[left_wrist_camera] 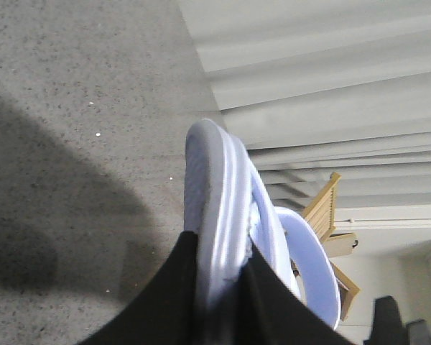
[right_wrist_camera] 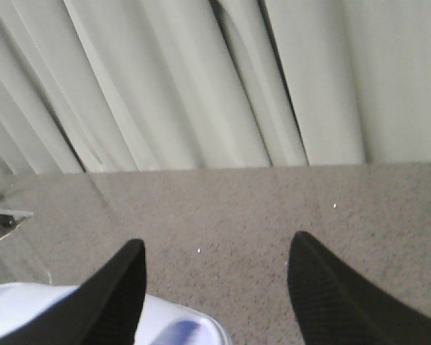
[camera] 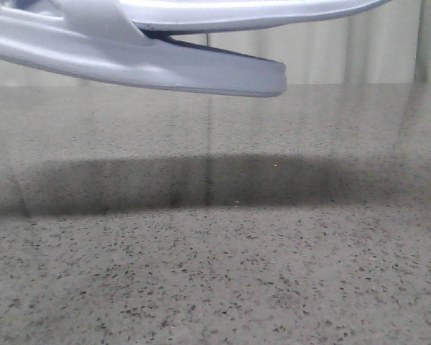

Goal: Insert blue slippers together front up

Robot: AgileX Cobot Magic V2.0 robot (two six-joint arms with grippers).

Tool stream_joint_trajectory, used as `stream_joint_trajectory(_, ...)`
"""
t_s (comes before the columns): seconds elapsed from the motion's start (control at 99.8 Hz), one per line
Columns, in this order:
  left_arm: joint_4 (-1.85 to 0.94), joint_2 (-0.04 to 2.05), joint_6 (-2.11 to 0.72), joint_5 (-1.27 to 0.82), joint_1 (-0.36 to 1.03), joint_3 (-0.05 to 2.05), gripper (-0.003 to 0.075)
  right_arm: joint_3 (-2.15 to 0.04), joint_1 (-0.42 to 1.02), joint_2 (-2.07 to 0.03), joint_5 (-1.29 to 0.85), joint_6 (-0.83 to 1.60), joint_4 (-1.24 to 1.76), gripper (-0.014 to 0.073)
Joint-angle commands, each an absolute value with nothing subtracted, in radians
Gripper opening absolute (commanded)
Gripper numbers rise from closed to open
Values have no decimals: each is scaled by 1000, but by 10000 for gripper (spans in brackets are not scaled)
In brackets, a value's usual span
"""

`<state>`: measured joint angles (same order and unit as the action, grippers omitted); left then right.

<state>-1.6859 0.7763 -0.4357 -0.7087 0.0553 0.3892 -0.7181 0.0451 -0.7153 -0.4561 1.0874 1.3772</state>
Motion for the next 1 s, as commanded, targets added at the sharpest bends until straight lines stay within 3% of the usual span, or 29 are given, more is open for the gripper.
stream_joint_trajectory(0.0, -1745, 823, -458, -756, 62, 425, 16, -750, 47, -679, -422, 1109, 1378, 373)
stream_joint_trajectory(0.551, -1860, 1181, -713, -868, 62, 438, 16, -750, 47, -671, -461, 1109, 1373, 373)
stream_joint_trajectory(0.992, -1860, 1247, -787, -913, 62, 438, 20, -750, 47, -675, -475, 1109, 1373, 373)
